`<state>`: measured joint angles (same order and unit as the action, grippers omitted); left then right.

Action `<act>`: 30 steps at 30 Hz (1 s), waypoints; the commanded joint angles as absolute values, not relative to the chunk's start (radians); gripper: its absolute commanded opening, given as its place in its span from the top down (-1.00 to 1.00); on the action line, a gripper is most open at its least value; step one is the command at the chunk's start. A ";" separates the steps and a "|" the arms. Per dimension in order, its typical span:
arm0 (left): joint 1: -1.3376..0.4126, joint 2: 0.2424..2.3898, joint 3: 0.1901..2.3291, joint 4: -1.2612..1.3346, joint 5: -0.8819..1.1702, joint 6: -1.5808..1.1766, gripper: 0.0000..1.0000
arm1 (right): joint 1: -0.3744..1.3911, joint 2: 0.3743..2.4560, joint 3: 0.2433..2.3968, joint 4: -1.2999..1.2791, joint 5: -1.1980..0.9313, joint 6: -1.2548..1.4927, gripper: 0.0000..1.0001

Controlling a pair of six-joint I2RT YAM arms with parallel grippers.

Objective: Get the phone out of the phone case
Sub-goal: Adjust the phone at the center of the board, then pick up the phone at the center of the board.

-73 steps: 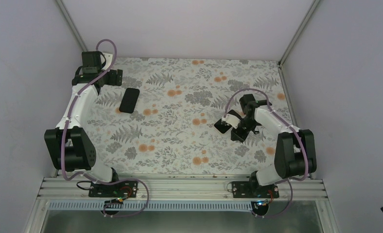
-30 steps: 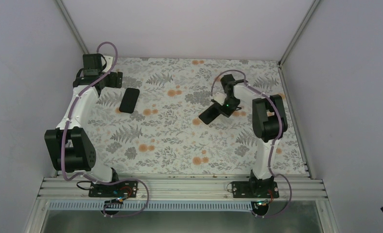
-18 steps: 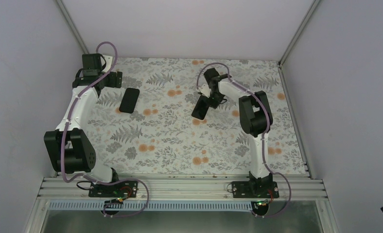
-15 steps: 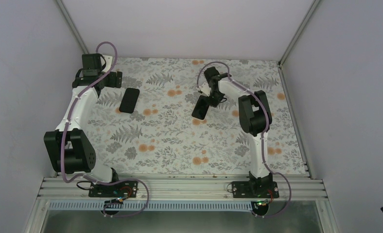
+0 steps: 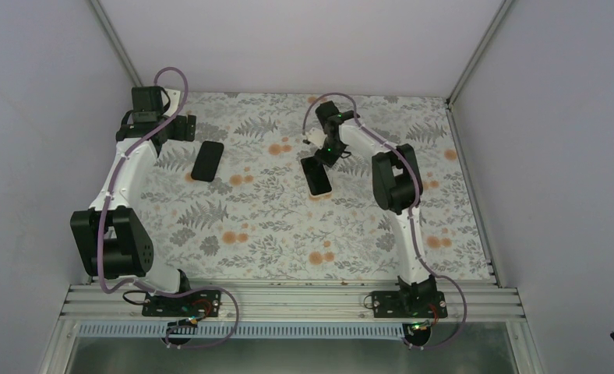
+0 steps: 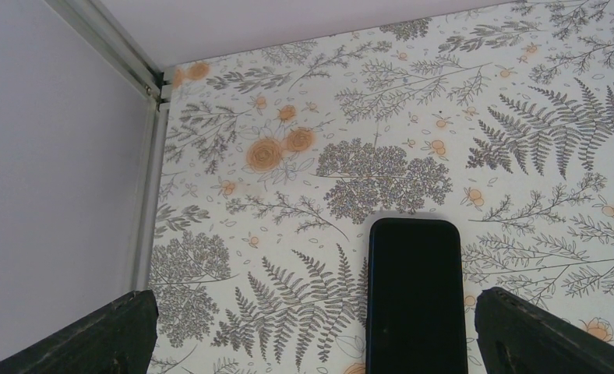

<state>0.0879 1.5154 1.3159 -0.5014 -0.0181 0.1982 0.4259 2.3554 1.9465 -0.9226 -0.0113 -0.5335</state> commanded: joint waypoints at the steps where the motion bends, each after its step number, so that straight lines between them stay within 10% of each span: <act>1: 0.095 1.490 1.305 -0.474 -0.022 0.204 -1.00 | 0.492 2.374 1.981 -0.940 -0.138 -0.548 0.93; 11: 0.095 1.474 1.298 -0.466 -0.028 0.204 -1.00 | 0.594 2.284 1.897 -0.718 0.086 -0.472 0.93; 12: 0.096 1.472 1.298 -0.466 -0.031 0.205 -1.00 | 0.591 2.235 1.853 -0.664 0.103 -0.471 0.79; 16: 0.097 1.457 1.286 -0.456 -0.018 0.210 -1.00 | 0.583 2.062 1.732 -0.728 -0.057 -0.539 -0.89; 17: 0.096 1.457 1.285 -0.456 -0.013 0.209 -1.00 | 0.582 2.043 1.726 -0.802 -0.123 -0.568 -0.98; 30: 0.096 1.470 1.287 -0.458 0.000 0.215 -1.00 | 0.537 1.897 1.450 -0.778 -0.350 -0.799 -1.00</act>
<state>0.0891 1.4837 1.2972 -0.4801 -0.0082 0.2005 0.5407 1.9102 1.4868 -0.8387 -0.2981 -0.7334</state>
